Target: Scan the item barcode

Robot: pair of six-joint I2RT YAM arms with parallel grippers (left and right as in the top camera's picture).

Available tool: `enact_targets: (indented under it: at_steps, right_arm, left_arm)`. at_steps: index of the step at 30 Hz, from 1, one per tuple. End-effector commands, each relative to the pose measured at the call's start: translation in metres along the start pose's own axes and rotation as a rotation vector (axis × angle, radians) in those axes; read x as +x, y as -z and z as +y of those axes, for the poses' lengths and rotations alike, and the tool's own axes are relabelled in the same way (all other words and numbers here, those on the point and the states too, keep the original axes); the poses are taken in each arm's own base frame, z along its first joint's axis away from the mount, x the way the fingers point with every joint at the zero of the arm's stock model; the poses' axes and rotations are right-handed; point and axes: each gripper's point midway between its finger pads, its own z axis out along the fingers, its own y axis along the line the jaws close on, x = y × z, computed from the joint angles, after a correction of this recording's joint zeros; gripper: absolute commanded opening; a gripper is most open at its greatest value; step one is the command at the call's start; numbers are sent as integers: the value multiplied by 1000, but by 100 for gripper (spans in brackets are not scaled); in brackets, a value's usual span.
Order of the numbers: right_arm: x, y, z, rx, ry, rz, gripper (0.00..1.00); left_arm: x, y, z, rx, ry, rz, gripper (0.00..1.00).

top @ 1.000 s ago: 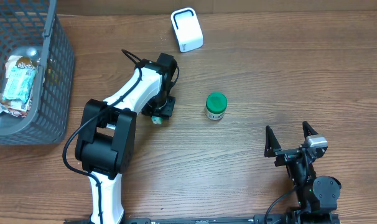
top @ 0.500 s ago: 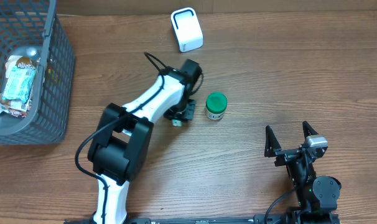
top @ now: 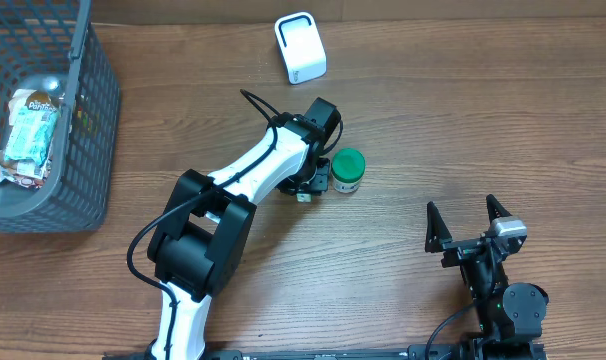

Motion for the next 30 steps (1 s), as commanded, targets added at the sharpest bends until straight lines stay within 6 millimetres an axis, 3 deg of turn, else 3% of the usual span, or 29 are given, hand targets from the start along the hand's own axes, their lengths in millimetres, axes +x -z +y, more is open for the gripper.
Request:
enact_targets:
  at_steps: [1,4,9,14,21,26,30]
  right_arm:
    - [3,0,1,-7,1,2,100]
    - [3,0,1,-7,1,2,100]
    - [3,0,1,-7,1,2,100]
    - [3,0,1,-7,1,2,100]
    - [3,0,1,-7,1,2,100]
    - [3,0,1,-7,1,2,100]
    - [3,0,1,-7,1,2,100]
  left_arm:
    - [-7,15,-9,48,12,-28,42]
    - [-7,15,-7,45,4,-24,48]
    - [-9,19,-8,45,-3,-24,67]
    - [-23,43,-12,55,-48,-53,73]
    - [-59,104,1,47,-23,-136,74]
    - [-81,156,31,32,33,-199,69]
    - [-100,209,61,36,38,-290,68]
